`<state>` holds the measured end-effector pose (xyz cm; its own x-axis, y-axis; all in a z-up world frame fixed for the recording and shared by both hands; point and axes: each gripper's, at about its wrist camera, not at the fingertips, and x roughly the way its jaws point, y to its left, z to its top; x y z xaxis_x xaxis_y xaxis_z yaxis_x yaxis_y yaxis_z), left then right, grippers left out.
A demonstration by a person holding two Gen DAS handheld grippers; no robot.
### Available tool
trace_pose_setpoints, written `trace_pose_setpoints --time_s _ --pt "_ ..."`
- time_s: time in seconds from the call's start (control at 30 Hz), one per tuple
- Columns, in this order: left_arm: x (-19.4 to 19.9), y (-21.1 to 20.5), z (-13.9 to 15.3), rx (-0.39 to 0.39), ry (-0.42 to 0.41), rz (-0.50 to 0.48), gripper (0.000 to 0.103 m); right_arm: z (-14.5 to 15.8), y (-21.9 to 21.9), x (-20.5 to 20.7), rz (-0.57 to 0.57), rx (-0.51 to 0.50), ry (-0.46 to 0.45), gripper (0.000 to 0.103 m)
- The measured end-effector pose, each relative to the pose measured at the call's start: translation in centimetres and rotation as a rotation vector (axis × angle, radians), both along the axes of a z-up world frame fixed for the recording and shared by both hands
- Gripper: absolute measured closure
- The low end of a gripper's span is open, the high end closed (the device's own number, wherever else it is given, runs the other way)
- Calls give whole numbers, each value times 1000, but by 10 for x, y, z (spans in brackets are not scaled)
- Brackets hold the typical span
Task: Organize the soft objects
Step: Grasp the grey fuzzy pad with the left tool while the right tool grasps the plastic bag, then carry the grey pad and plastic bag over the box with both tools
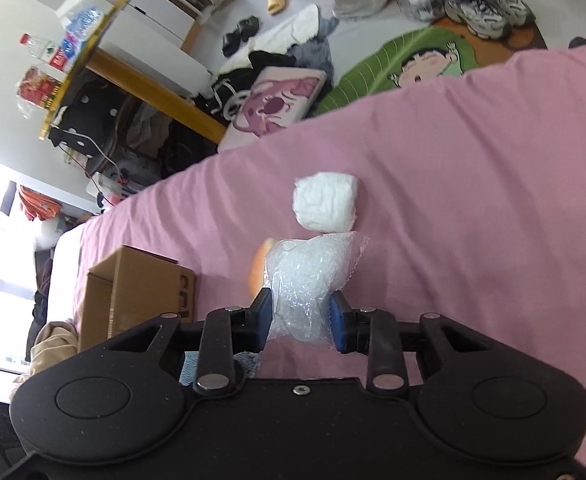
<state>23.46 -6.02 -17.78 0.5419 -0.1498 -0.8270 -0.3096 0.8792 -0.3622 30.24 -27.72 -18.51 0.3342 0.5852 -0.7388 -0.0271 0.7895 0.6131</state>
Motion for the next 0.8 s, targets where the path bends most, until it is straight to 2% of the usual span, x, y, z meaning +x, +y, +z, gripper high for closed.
trace_pose_setpoints --time_s 0.47,0.8 --pt "-23 14 54 17 -81 18 85 41 4 -18 5 6 -127 73" --pt "-40 42 93 57 -140 51 85 63 12 -24 25 26 -198 73"
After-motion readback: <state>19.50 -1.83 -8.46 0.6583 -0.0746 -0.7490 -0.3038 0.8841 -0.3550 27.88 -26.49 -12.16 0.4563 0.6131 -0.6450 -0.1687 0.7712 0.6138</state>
